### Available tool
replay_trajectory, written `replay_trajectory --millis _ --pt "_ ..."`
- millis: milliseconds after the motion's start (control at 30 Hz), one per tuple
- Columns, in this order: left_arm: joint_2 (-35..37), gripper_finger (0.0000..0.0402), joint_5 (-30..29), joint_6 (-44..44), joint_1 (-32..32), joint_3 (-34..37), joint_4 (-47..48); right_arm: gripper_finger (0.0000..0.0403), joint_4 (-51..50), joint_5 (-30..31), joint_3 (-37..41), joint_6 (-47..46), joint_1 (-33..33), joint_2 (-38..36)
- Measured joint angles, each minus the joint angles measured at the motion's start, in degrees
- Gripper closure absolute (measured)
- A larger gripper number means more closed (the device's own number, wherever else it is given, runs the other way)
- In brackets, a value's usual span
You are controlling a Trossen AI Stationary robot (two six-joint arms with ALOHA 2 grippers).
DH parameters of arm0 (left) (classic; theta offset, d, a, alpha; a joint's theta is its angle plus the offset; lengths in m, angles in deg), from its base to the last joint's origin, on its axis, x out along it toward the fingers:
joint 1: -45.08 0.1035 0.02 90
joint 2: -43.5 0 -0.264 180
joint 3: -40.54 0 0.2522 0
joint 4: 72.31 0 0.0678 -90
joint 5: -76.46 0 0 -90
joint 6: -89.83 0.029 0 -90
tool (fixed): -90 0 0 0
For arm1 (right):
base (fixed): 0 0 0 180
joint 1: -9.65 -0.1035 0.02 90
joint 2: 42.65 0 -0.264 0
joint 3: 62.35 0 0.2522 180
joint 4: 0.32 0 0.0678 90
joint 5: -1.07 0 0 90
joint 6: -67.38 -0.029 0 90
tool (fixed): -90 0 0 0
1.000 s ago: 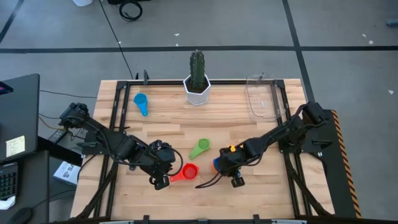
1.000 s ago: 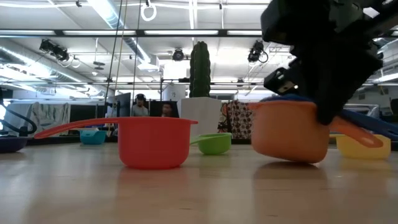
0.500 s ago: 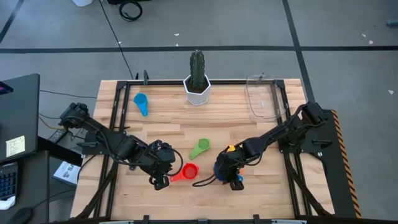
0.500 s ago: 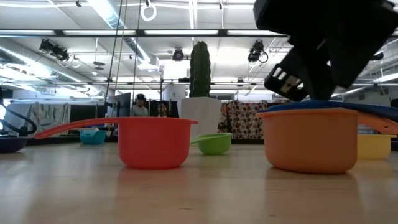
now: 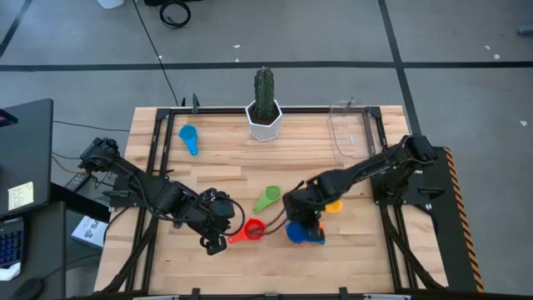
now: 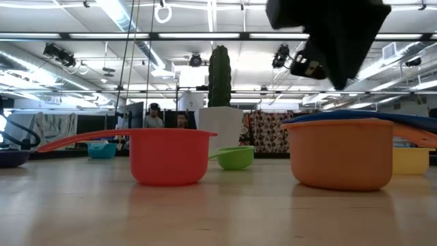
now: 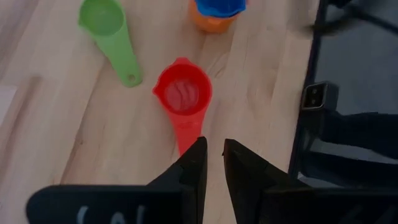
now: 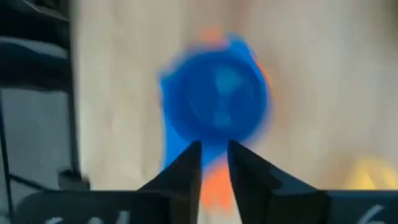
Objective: Nest measuring cups in basket
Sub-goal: Adjust the stacked measuring cups
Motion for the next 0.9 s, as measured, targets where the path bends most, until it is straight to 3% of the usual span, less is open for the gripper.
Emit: replay_trajectory --millis 167,400,567,733,900 --pt "-0.3 0.0342 -3.4 -1.3 0.3 0.0 -4.2 0.0393 -19.8 2.4 -2.9 2.9 1.3 0.0" --pt "-3.7 0.0362 -7.3 -11.0 0.3 0.0 -6.4 0.0397 -39.9 9.9 -2.5 10.5 -0.3 -2.3" --pt "-9.3 0.0392 -6.4 -15.4 0.2 0.1 -15.3 0.0398 -38.1 14.0 1.2 11.3 -1.1 -8.9" --pt "-14.7 0.0395 -6.9 -16.0 0.6 0.0 -31.2 0.0399 -36.4 16.1 6.1 7.0 -1.7 -18.6" --pt "-20.1 0.0397 -7.3 -18.0 1.9 0.0 -40.8 0.0400 -29.4 16.6 13.1 3.7 -3.3 -29.5"
